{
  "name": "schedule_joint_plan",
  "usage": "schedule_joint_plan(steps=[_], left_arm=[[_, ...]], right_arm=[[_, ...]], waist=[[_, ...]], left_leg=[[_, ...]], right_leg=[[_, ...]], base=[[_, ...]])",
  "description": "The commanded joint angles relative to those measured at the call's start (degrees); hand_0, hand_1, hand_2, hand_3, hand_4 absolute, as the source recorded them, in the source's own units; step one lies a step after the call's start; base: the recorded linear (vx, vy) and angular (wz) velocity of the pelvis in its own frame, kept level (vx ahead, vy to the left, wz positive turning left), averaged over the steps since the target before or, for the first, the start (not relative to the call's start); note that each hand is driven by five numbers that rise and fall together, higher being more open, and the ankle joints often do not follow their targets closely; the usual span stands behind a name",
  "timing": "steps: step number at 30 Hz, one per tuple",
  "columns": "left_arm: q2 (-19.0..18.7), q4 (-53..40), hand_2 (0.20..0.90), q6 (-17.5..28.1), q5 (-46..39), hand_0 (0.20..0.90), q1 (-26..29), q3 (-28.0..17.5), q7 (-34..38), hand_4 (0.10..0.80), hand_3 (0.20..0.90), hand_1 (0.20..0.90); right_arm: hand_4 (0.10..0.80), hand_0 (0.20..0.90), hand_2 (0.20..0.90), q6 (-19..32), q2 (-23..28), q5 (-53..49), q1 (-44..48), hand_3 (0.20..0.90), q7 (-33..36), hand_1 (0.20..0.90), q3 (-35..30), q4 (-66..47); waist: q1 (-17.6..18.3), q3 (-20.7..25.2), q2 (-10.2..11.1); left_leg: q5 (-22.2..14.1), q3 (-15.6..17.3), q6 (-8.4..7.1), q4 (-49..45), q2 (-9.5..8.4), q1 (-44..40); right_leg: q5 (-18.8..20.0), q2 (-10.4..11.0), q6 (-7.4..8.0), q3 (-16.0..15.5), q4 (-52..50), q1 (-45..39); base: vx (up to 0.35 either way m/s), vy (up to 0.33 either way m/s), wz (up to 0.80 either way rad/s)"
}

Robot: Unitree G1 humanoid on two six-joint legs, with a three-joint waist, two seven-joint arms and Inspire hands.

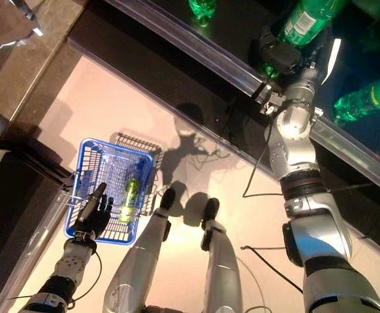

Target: Pick up the drink and place into the basket.

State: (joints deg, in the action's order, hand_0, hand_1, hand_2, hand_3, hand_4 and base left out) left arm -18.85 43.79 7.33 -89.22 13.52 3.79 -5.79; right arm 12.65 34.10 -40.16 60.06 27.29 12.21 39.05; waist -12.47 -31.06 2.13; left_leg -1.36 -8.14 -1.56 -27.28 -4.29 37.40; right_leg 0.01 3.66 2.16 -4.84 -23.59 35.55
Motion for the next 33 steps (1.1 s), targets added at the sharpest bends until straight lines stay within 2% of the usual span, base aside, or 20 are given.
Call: schedule_joint_plan(steps=[1, 2, 3, 7, 13, 16, 24, 26, 33], left_arm=[[-8.1, -6.01, 0.3, 2.66, -1.26, 0.3, -0.85, -3.42, -5.7, 0.1, 0.2, 0.3], [-8.44, -5.87, 0.3, 2.35, -1.24, 0.3, -0.92, -3.55, -5.76, 0.1, 0.2, 0.3], [-8.43, -5.75, 0.3, 2.36, -1.14, 0.3, -0.99, -3.54, -5.92, 0.1, 0.2, 0.3], [-8.81, -5.55, 0.3, 2.29, -1.15, 0.3, -1.55, -3.6, -6.65, 0.1, 0.2, 0.3], [-8.94, -5.59, 0.3, 2.15, -1.15, 0.3, -2.24, -4.06, -7.19, 0.1, 0.2, 0.3], [-8.2, -6.28, 0.3, 2.43, -0.9, 0.3, -2.92, -4.5, -7.19, 0.1, 0.2, 0.3], [-6.97, -8.74, 0.3, 2.31, 1.27, 0.3, -6.12, -7.45, -6.53, 0.1, 0.2, 0.3], [-6.6, -9.63, 0.3, 1.66, 2.9, 0.3, -7.77, -9.32, -5.93, 0.1, 0.2, 0.3], [-5.79, -11.52, 0.3, -0.23, 8.41, 0.3, -9.72, -11.9, -3.7, 0.1, 0.2, 0.3]], right_arm=[[0.586, 0.716, 0.716, 4.47, 7.59, -3.77, 6.88, 0.686, -1.06, 0.716, 1.76, -2.42], [0.256, 0.434, 0.434, 4.65, 7.75, -4.73, 7.22, 0.356, -0.99, 0.434, 1.75, -1.34], [0.1, 0.3, 0.3, 4.76, 7.73, -4.98, 7.31, 0.2, -0.86, 0.3, 1.71, -0.96], [0.1, 0.3, 0.3, 6.77, 7.99, -3.69, 8.25, 0.2, 1.67, 0.3, 1.58, 0.95], [0.1, 0.3, 0.3, 9.58, 8.96, 9.32, 7.5, 0.2, 9.29, 0.3, 1.31, -2.26], [0.1, 0.3, 0.3, 8.2, 9.76, 21.14, 4.85, 0.2, 13.71, 0.3, 0.79, -9.84], [0.1, 0.3, 0.3, 5.44, 10.6, 33.7, -8.83, 0.2, 12.24, 0.3, -5.34, -28.78], [0.1, 0.3, 0.3, 6.07, 10.83, 36.95, -15.24, 0.2, 9.41, 0.3, -8.13, -34.53], [0.1, 0.3, 0.3, 6.13, 10.55, 34.31, -27.15, 0.2, 1.2, 0.3, -12.27, -42.47]], waist=[[-1.64, 1.26, 0.22], [-1.8, 1.26, 0.33], [-1.87, 1.26, 0.37], [-2.34, 1.26, 0.58], [-2.3, 1.27, 0.54], [-1.67, 1.38, 0.21], [0.6, 3.96, 0.36], [1.77, 5.81, 0.64], [3.24, 10.86, 2.07]], left_leg=[[-9.11, 2.24, 6.58, -3.87, -5.95, -1.73], [-9.16, 2.06, 6.54, -3.87, -6.01, -1.8], [-9.2, 2.03, 6.54, -3.9, -6.01, -1.82], [-9.35, 1.74, 6.65, -3.74, -6.15, -2.04], [-9.36, 1.54, 7.06, -2.88, -6.44, -3.74], [-9.25, 1.65, 7.48, -1.93, -6.7, -5.66], [-8.73, 1.89, 8.04, 1.14, -6.34, -10.3], [-8.97, 1.98, 8.2, 2.66, -5.86, -13.26], [-8.58, 2.18, 8.11, 7.9, -5.01, -20.95]], right_leg=[[0.63, -2.11, 2.32, -3.44, 3.88, -4.18], [0.68, -2.17, 2.41, -3.42, 3.84, -4.24], [0.68, -2.15, 2.41, -3.45, 3.87, -4.29], [0.81, -2.16, 2.66, -3.58, 3.95, -4.44], [0.83, -2.13, 3.1, -2.95, 4.0, -5.49], [0.68, -2.02, 3.5, -2.14, 4.08, -6.69], [0.3, -1.55, 4.26, -0.43, 5.41, -10.11], [0.26, -1.3, 4.66, 0.39, 6.64, -12.56], [0.97, -0.88, 5.64, 1.81, 10.94, -19.33]], base=[[0.029, -0.036, 0.1], [0.027, -0.028, 0.08], [0.035, -0.037, 0.09], [0.011, -0.015, 0.03], [0.0, 0.0, 0.0], [-0.002, 0.026, 0.0], [0.02, 0.008, -0.06], [0.088, -0.041, -0.09], [0.063, -0.079, -0.05]])
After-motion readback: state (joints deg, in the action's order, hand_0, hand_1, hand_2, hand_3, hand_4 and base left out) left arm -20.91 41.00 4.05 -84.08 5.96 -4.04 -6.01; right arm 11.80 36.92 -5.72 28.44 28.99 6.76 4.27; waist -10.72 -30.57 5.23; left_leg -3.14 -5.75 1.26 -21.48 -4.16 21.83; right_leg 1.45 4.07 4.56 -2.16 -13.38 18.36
